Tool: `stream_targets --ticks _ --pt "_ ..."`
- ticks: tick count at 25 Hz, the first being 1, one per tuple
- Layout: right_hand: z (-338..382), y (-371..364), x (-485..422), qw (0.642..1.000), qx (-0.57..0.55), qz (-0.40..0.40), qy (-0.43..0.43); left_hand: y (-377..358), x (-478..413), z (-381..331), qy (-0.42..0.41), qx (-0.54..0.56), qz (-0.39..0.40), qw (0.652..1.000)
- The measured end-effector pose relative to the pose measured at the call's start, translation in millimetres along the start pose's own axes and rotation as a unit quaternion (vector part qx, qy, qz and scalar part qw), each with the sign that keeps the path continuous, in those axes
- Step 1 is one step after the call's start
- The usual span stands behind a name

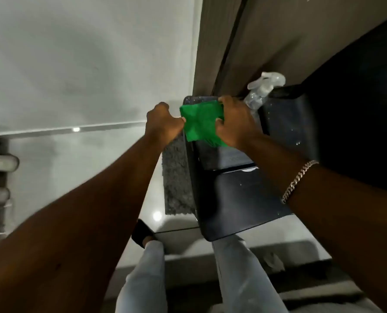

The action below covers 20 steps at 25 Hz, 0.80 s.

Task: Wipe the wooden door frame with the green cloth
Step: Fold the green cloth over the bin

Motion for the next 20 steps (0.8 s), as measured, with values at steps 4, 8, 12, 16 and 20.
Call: stream_targets --ticks 4,8,12,16,20 --pt "-36.9 -49.2 -5.5 0.994 -0.035 0.014 -0.106 -49.9 -4.2 26.9 0.049 0.021 0.011 0.999" --pt "-38.9 -41.4 -8.2 0.97 -0.153 -0.04 -0.185 -49.4 -4.3 11.2 0.052 0.061 -0.003 0.997" --pt "13.0 19.4 -5.7 0.964 -0.224 -0.1 -0.098 17.1 0.1 -46.0 -0.049 0.072 -0.056 0.995" --pt "70.1 130.6 -16.5 0.944 -0.242 -0.224 -0.028 117.2 8.3 -128.8 -0.161 0.133 -0.127 0.97" --pt "118.4 263.8 -22.8 0.895 -0.3 -0.326 0.047 214.1 33.7 -249.4 -0.283 0.153 -0.177 0.93"
Point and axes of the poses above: each hand's wrist, its own x-axis away from the middle knuckle, its own y-axis out of the back of the hand, z = x × y, the point moved 10 cm from there along -x, towards the middle knuckle, and after that the axes turned 10 degrees about -z, right-handed, at the moved point
